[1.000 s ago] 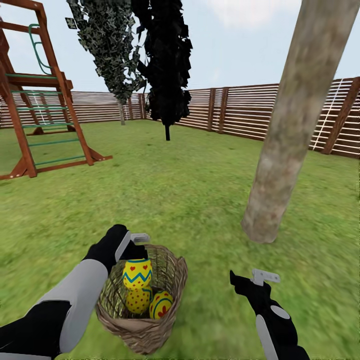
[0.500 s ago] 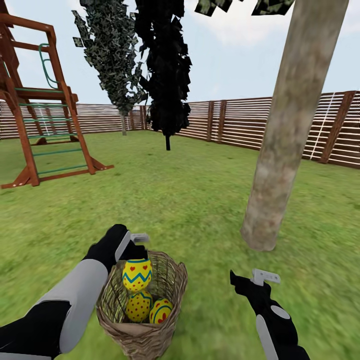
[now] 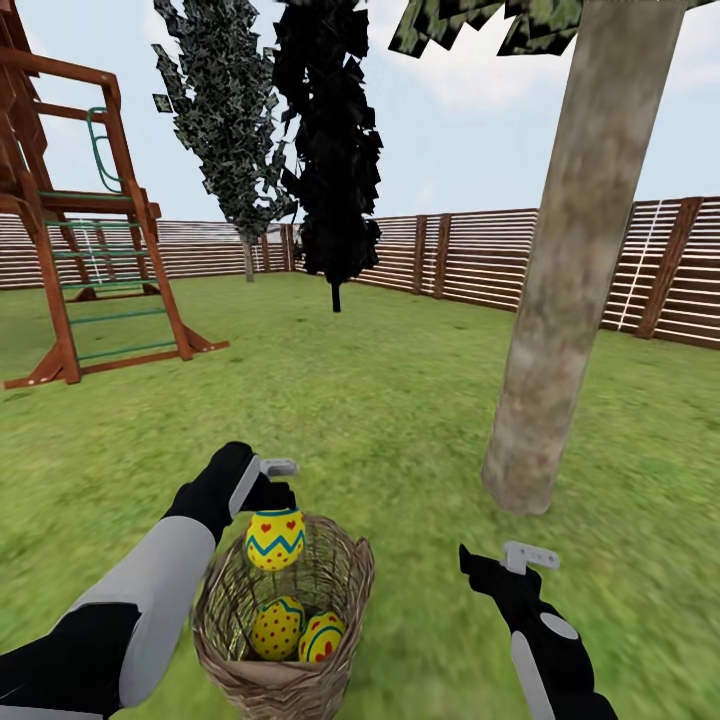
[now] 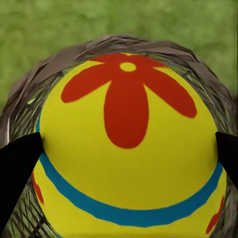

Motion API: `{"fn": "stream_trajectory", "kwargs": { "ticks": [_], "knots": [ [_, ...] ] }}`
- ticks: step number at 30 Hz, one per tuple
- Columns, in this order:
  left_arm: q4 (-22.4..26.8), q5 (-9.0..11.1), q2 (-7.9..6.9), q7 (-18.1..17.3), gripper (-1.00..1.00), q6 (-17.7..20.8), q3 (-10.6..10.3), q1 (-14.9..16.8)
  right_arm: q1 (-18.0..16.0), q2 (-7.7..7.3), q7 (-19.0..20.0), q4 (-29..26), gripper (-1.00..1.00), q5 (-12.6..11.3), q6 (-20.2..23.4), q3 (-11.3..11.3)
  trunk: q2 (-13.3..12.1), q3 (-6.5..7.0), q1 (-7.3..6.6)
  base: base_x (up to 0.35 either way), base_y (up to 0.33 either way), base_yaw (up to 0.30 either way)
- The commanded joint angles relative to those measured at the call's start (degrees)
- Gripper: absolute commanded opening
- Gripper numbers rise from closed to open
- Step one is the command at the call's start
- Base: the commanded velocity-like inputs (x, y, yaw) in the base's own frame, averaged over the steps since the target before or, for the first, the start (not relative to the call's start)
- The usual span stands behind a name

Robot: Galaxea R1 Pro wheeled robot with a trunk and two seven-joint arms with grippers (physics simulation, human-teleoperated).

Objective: Take the three Easter eggs out of the wicker basket on the lawn in the garden, then place them on the lawn next to a single tree (choose any tree) so that all three eggs are next to the same tree and none are left in the basket.

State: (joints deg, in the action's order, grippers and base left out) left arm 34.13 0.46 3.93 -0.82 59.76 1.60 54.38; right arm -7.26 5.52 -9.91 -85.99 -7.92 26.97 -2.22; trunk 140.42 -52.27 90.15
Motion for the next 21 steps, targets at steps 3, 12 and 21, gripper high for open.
{"fn": "stream_trajectory", "kwargs": {
  "ticks": [3,12,21],
  "knots": [
    [0.2,0.0,0.01,-0.1,-1.0,0.2,0.2,0.0,0.0,0.02,-0.4,0.0,1.0,-0.6,0.2,-0.1,-1.2,0.48,-0.68,0.0,0.0,0.0],
    [1.4,0.0,0.09,0.0,-1.0,0.2,0.2,-0.1,0.0,0.02,-0.4,1.0,1.0,-0.6,-0.1,-0.1,-4.8,2.1,-2.65,0.0,0.0,0.0],
    [1.5,0.0,0.21,0.0,-1.0,0.2,0.2,-0.1,0.0,0.02,-0.4,1.3,1.0,-0.6,-0.3,-0.2,-8.4,3.71,-4.63,0.0,0.0,0.0]
  ]
}}
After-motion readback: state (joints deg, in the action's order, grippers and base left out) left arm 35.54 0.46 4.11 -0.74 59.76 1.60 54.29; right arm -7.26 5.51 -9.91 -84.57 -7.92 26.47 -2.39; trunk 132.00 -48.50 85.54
